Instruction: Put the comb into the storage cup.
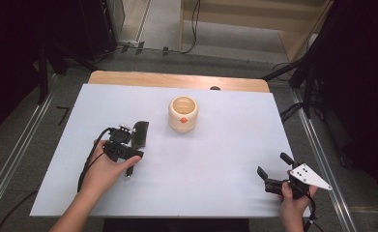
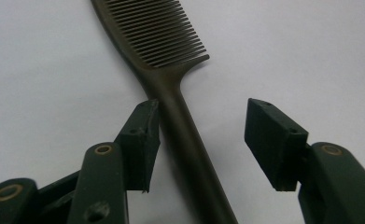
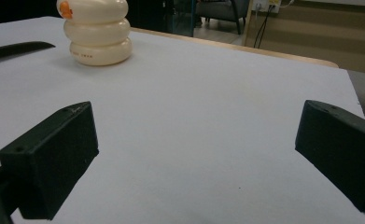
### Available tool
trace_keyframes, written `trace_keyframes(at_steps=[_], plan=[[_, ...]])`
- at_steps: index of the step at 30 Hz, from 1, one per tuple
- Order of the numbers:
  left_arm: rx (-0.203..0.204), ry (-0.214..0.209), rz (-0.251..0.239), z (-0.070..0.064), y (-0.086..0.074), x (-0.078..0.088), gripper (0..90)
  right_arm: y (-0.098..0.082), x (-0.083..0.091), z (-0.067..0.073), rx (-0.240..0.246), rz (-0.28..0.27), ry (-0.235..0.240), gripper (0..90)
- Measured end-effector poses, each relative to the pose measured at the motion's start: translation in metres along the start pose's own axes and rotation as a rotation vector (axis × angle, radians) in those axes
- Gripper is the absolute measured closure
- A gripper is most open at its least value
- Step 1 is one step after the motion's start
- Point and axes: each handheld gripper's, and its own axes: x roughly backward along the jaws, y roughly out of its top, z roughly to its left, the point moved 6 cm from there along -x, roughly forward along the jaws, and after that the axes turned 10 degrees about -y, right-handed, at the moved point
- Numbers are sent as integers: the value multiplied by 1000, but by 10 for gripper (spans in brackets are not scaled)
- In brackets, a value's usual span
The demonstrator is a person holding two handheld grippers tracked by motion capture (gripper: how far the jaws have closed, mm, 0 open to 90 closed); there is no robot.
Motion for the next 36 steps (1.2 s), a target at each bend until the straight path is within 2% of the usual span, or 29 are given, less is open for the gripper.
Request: trace_keyframes(at_steps=[3, 6, 9, 10, 12, 13, 15, 19, 23, 29, 31, 33, 36], plan=[[23, -22, 14, -1, 1, -2, 491, 0, 0, 0, 1, 0, 2, 0], [35, -18, 21, 0, 2, -2, 502, 0, 0, 0, 1, 2, 0, 0], [46, 13, 24, 2, 2, -3, 502, 0, -1, 0, 3, 2, -2, 0], [46, 13, 24, 2, 2, -3, 528, 0, 0, 0, 4, 2, -2, 0], [47, 45, 35, 5, 1, -5, 538, 0, 0, 0, 5, 2, -2, 0], [55, 42, 40, 5, 0, -6, 539, 0, 0, 0, 5, 2, -2, 0], [50, 74, 49, 7, -1, -8, 562, 0, -1, 0, 6, 2, -3, 0], [75, 84, 34, 11, 0, -11, 575, 0, -1, 1, 10, 4, -1, 0], [65, 107, 40, 9, -1, -11, 589, 0, -1, 0, 11, 4, -3, 0], [68, 114, 41, 11, -2, -11, 660, 0, -1, 0, 14, 5, -2, 0], [94, 81, 30, 14, -2, -9, 693, 0, -1, 0, 13, 5, -2, 0], [106, 66, 22, 16, -3, -9, 721, 0, -1, 0, 13, 4, -2, 0], [85, 86, 24, 14, -4, -9, 724, 0, -1, 1, 13, 5, -4, 0]])
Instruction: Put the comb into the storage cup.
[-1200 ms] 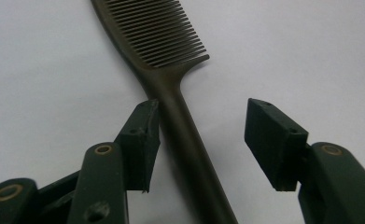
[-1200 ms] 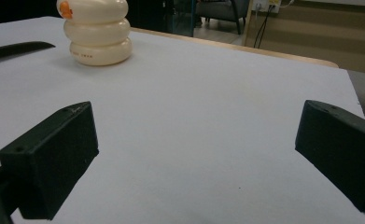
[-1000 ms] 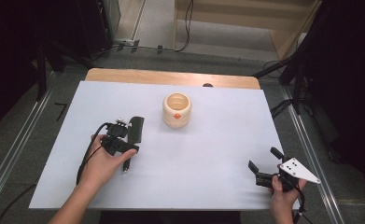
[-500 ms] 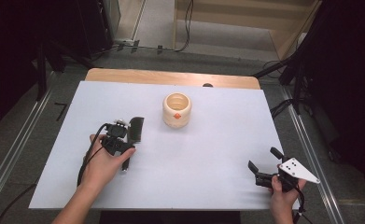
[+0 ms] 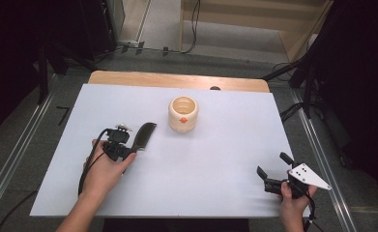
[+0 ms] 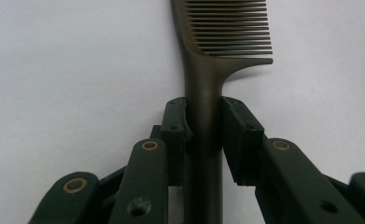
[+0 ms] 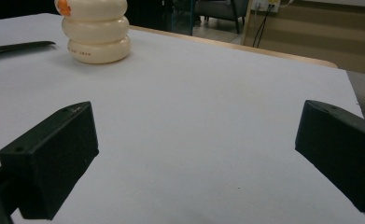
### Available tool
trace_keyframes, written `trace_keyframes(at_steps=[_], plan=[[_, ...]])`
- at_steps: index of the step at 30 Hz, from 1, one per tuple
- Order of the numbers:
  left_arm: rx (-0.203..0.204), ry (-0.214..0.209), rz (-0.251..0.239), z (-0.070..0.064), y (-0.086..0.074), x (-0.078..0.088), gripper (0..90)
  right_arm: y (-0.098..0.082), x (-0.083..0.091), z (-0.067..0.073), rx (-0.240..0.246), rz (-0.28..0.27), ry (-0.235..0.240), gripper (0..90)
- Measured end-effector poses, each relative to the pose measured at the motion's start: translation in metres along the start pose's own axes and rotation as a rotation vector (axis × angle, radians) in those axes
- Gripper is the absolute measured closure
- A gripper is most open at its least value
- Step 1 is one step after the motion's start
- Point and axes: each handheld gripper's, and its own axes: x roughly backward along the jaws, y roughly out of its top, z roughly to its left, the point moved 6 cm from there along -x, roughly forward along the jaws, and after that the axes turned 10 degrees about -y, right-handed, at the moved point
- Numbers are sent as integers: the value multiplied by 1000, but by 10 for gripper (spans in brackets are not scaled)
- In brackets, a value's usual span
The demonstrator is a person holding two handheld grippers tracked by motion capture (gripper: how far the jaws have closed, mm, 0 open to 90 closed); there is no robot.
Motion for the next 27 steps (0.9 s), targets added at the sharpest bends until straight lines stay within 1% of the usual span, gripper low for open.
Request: trace_keyframes(at_steps=[1, 5, 8, 11, 13, 14, 17, 18, 19, 21, 23, 24, 25, 26, 27], plan=[[-5, 5, 0, -1, 0, 0, 726, 0, 0, 0, 2, 0, -1, 0], [-13, -1, -2, 0, 0, 0, 728, 0, 0, 0, 1, 0, 0, 0], [-1, -46, -36, 3, -2, 1, 729, 0, 0, 0, -2, -1, 1, 0], [-5, -51, -42, 3, -3, 1, 730, 0, 0, 0, -2, -2, -1, 0], [-10, -46, -45, 3, -3, 1, 731, 0, 0, 1, 4, 1, -3, 0], [-12, -52, -52, 3, -3, 2, 730, 0, 1, 1, 7, 2, -4, 0], [-16, -69, -81, 3, -4, 2, 730, 1, 1, 1, 10, 2, -5, 0], [-24, -73, -90, 3, -5, 2, 731, 1, 1, 1, 9, 2, -4, 0], [-21, -78, -100, 3, -5, 2, 730, 1, 1, 1, 8, 2, -4, 0], [-29, -78, -123, 3, -6, 4, 731, 1, 1, 0, 1, 2, -4, 0], [-43, -83, -160, 2, -6, 9, 731, 1, 1, 0, -6, 2, 0, 0], [-43, -83, -160, 2, -6, 9, 730, 1, 1, 0, -6, 2, 0, 0], [-48, -84, -194, 2, -5, 13, 730, 2, 1, 0, -10, 7, 0, 0], [-48, -84, -194, 2, -5, 13, 731, 2, 1, 0, -10, 7, 0, 0], [-55, -81, -213, 1, -5, 16, 731, 2, 1, -1, -10, 6, 1, 0]])
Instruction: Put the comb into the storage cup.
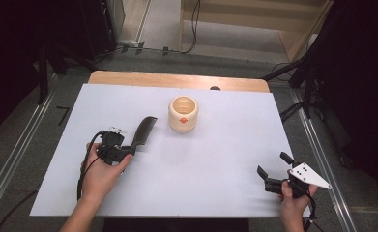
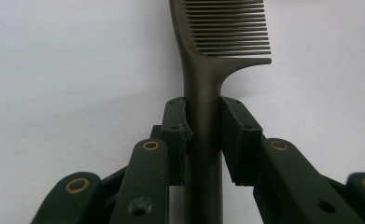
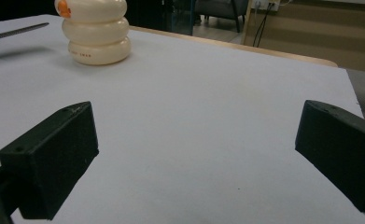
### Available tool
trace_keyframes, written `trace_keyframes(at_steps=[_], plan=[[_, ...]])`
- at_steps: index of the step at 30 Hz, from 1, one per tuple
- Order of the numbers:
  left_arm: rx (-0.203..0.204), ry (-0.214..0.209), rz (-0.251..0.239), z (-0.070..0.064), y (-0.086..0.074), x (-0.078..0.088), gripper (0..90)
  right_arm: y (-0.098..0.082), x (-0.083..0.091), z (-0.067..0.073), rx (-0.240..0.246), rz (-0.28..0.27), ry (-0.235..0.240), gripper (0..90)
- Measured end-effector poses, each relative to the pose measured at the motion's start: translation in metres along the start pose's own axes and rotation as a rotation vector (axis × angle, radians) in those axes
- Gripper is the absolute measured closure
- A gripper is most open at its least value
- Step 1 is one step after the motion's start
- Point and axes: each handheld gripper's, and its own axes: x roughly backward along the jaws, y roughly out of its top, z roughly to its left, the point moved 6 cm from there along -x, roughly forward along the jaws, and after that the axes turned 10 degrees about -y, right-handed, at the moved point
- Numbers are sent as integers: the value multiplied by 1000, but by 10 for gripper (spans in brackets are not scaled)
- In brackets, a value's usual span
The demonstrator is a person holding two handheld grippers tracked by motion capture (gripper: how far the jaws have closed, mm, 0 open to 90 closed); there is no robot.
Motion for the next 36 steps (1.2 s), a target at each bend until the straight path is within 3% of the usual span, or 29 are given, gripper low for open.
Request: trace_keyframes(at_steps=[4, 5, 9, 13, 19, 31, 36], plan=[[-23, -5, -80, -5, 4, 10, 730, 2, -1, 1, -17, 17, 24, 0], [-23, -5, -80, -5, 4, 10, 731, 2, -1, 1, -17, 17, 24, 0], [-71, -21, -153, -12, 7, 18, 730, 7, -1, 6, -31, 26, 47, 0], [-92, -35, -229, -19, 10, 25, 730, 20, 1, 17, -20, 21, 79, 0], [-138, -33, -301, -30, 13, 30, 731, 38, 1, 33, -33, 21, 127, 0], [-228, -34, -378, -51, 13, 32, 730, 76, -12, 74, -37, -14, 195, 0], [-260, -36, -402, -60, 13, 31, 730, 94, -19, 95, -75, -25, 240, 0]])
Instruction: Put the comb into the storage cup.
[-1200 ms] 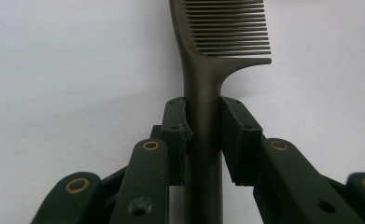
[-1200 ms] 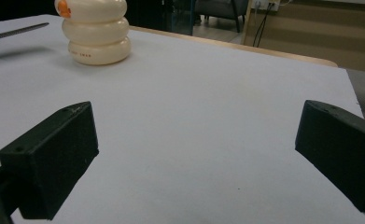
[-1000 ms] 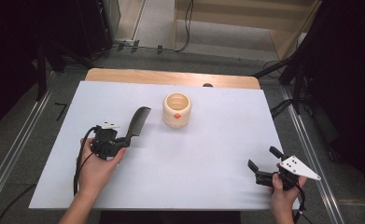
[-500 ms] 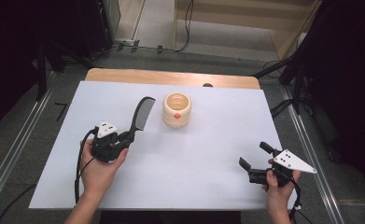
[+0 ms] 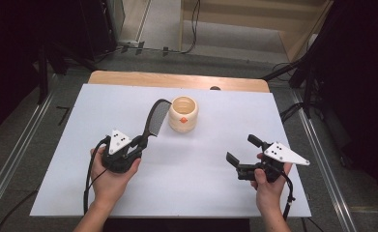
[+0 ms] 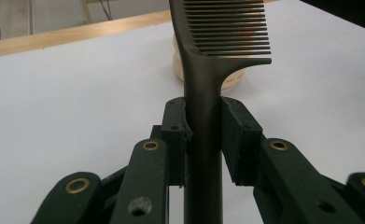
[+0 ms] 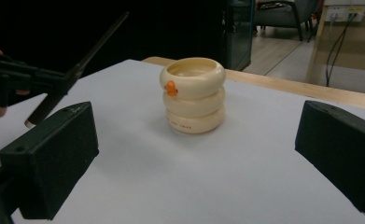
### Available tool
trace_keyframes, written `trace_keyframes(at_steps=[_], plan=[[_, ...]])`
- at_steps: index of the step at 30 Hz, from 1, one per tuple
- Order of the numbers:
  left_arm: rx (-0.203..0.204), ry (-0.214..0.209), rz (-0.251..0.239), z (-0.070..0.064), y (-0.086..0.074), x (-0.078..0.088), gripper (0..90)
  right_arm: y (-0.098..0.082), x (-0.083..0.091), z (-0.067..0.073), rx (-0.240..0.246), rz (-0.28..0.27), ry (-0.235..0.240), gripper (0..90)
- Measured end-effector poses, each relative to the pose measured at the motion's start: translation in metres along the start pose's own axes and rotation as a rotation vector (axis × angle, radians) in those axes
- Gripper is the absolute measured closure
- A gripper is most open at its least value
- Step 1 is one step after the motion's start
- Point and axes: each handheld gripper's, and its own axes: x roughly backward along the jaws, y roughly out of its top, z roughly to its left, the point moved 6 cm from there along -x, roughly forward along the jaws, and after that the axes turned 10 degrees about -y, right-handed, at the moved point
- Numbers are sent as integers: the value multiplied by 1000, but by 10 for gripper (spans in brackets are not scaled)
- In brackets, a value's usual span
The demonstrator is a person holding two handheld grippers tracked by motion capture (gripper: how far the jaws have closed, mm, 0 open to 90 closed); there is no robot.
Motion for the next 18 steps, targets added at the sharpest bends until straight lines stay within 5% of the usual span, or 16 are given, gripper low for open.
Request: trace_keyframes(at_steps=[18], plan=[[-95, -27, -82, -31, 1, -6, 730, 22, -36, 41, -84, 13, 60, 71]])
